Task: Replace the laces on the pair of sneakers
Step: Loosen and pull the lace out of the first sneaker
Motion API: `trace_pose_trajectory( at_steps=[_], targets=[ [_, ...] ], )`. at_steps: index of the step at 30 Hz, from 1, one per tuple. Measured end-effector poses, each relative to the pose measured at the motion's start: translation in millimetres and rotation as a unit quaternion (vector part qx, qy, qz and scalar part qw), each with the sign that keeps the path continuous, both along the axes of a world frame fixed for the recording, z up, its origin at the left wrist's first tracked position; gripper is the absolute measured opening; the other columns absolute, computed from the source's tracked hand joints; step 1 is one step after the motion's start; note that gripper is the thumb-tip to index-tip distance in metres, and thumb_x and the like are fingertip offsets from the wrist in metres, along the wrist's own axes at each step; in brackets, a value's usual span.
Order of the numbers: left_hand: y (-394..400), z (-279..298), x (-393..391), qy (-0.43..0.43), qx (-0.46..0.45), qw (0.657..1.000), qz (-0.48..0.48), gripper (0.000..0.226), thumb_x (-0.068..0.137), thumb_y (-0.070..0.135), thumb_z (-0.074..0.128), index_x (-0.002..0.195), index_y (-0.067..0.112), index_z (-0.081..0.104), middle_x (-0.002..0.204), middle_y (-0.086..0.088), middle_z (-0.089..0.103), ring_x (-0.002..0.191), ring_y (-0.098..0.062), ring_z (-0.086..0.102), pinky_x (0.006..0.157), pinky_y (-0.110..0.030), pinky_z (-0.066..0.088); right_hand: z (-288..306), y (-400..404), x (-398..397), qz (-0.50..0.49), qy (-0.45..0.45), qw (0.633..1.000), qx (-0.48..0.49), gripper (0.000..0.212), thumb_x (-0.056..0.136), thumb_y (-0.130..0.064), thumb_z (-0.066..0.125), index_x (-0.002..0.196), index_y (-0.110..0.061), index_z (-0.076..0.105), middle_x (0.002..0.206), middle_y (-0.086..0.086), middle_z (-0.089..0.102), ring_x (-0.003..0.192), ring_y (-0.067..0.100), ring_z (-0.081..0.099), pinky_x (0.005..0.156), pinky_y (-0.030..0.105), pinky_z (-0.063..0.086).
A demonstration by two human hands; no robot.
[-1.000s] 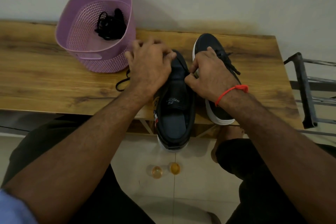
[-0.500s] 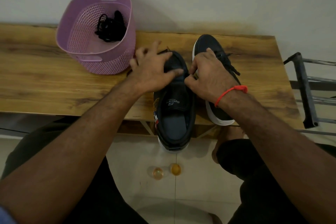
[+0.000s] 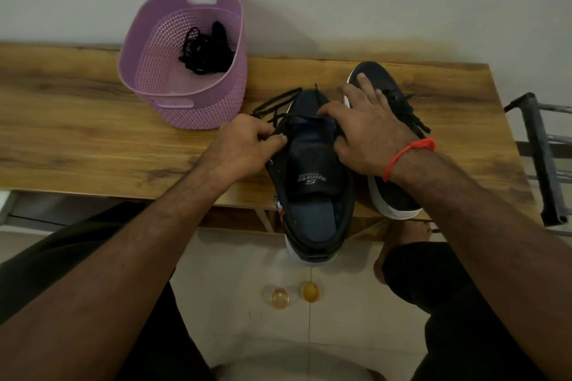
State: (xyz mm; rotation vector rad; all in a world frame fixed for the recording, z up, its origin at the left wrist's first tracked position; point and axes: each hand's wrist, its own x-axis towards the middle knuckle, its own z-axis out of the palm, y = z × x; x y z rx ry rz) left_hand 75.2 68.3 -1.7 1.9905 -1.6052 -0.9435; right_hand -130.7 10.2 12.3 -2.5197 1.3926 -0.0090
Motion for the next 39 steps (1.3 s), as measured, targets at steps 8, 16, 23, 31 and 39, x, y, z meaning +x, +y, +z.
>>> trace_pose_trajectory(
  at_steps=[8, 16, 23, 31, 39],
  targets=[
    [1.6, 5.5, -4.1, 0.037, 0.018, 0.999, -0.003, 0.016, 0.099, 0.031, 0.062, 0.097, 0.022, 0.075, 0.083, 0.005, 0.071, 0.069, -0.003, 0.068, 0.054, -0.016, 0.048, -19.5, 2.3, 43.6, 0.032, -0.044, 0.997, -0.056, 0.038, 0.099, -0.03, 0.053, 0.135, -0.019, 0.054, 0.154, 0.004, 0.036, 0.152, 0.029, 0.01, 0.123, 0.053, 0.011],
    [3.3, 9.4, -2.7, -0.002, 0.036, 0.999, -0.023, 0.019, 0.1, 0.04, 0.059, 0.107, 0.028, 0.072, 0.097, 0.01, 0.066, 0.1, -0.013, 0.063, 0.087, -0.039, 0.054, -20.8, -3.2, 43.7, -0.032, -0.202, 0.979, -0.008, 0.009, 0.093, -0.024, 0.065, 0.098, -0.017, 0.068, 0.123, 0.003, 0.059, 0.125, 0.023, 0.05, 0.111, 0.045, 0.037],
    [3.1, 8.8, -4.9, -0.057, 0.031, 0.998, 0.022, 0.017, 0.096, 0.046, 0.062, 0.109, 0.035, 0.06, 0.117, 0.009, 0.062, 0.117, -0.018, 0.056, 0.106, -0.054, 0.042, 8.2, -25.4, 10.1, -0.25, -0.343, 0.902, -0.078, 0.01, 0.081, -0.028, 0.062, 0.081, -0.018, 0.058, 0.069, -0.014, 0.05, 0.066, 0.002, 0.046, 0.06, 0.005, 0.036],
    [-2.9, 4.9, -13.7, -0.053, -0.027, 0.998, -0.014, 0.075, 0.09, 0.028, 0.069, 0.151, 0.043, 0.028, 0.16, 0.007, 0.028, 0.137, -0.028, 0.032, 0.11, -0.05, 0.027, 36.9, -20.8, 1.1, -0.234, -0.633, 0.68, 0.287, 0.017, 0.098, -0.003, 0.045, 0.085, -0.011, 0.04, 0.066, 0.011, 0.062, 0.061, 0.033, 0.067, 0.073, 0.054, 0.061],
    [-12.0, -4.0, -14.0, -0.102, -0.046, 0.992, -0.058, 0.081, 0.093, 0.027, 0.066, 0.148, 0.063, 0.019, 0.162, 0.013, 0.017, 0.131, -0.025, 0.028, 0.094, -0.038, 0.021, 41.3, -5.7, 7.7, -0.027, -0.391, 0.858, 0.332, 0.003, 0.087, -0.017, 0.055, 0.085, -0.014, 0.055, 0.065, 0.0, 0.051, 0.054, 0.016, 0.045, 0.056, 0.032, 0.048]
  ],
)
